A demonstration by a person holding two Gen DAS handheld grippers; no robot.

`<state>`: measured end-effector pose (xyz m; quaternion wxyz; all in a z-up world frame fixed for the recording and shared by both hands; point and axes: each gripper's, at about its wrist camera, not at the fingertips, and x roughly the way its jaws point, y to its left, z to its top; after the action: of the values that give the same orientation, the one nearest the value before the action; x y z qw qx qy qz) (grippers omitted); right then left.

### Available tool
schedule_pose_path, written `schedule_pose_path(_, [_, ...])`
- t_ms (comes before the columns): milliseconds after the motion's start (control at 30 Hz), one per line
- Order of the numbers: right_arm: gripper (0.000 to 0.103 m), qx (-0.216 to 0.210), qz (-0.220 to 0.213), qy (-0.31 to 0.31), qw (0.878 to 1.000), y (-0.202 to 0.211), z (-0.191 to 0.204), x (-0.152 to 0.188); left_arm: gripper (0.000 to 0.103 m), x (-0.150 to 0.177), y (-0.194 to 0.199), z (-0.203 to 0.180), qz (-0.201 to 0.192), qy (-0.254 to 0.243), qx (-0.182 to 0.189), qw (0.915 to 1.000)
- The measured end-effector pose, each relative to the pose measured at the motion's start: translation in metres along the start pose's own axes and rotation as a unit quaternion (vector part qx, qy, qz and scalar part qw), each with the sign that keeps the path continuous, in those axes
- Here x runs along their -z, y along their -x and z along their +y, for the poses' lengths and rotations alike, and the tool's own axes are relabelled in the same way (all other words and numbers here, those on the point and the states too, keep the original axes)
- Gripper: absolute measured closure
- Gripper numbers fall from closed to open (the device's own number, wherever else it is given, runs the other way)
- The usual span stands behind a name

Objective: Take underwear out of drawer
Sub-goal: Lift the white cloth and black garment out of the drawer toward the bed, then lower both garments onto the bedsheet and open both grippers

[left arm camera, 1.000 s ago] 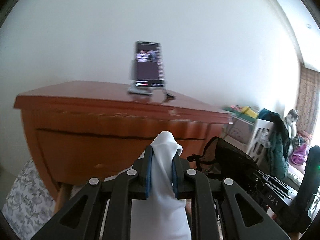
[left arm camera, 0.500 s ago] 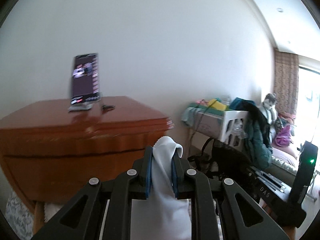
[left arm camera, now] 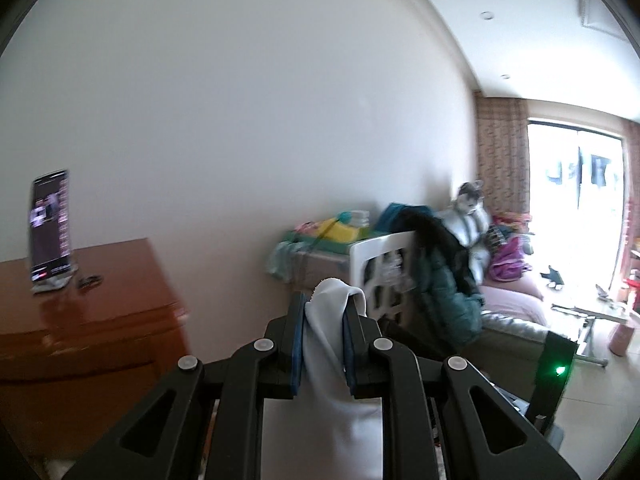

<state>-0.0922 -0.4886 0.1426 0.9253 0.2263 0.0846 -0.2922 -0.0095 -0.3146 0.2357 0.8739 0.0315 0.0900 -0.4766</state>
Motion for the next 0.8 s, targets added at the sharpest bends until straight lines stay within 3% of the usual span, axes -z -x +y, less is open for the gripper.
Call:
schedule_pose_path(167, [0.094,0.028,-0.012,-0.015,0.999,0.007,-0.021,-0.006,0.086,0.002,-0.018,-0.023,0.013,-0.014,0.018,0.9996])
schedule_pose_path(367, [0.094,0.042,-0.012,-0.034,0.998,0.006,-0.040,-0.009,0.086,0.019,-0.043,-0.030,0.051,0.008,0.053,0.9973])
schedule_pose_path(467, [0.094,0.052,-0.019,-0.036,0.998,0.011,-0.047,-0.010,0.090,0.028,-0.052,-0.039,0.056,-0.018,0.019,0.9981])
schedule_pose_path(600, [0.094,0.067,0.006,-0.040,0.997,0.000,-0.055,-0.007,0.090,0.046,-0.069,-0.037,0.082,-0.021,-0.008,0.9964])
schedule_pose_path(700, [0.094,0.073,0.034,-0.035,0.996,-0.015,-0.059,0.000,0.090,0.074,-0.094,-0.033,0.133,-0.026,-0.030,0.9903])
schedule_pose_path(800, [0.094,0.077,0.071,-0.034,0.994,-0.036,-0.064,0.011,0.090,0.113,-0.121,-0.022,0.206,-0.004,-0.038,0.9778])
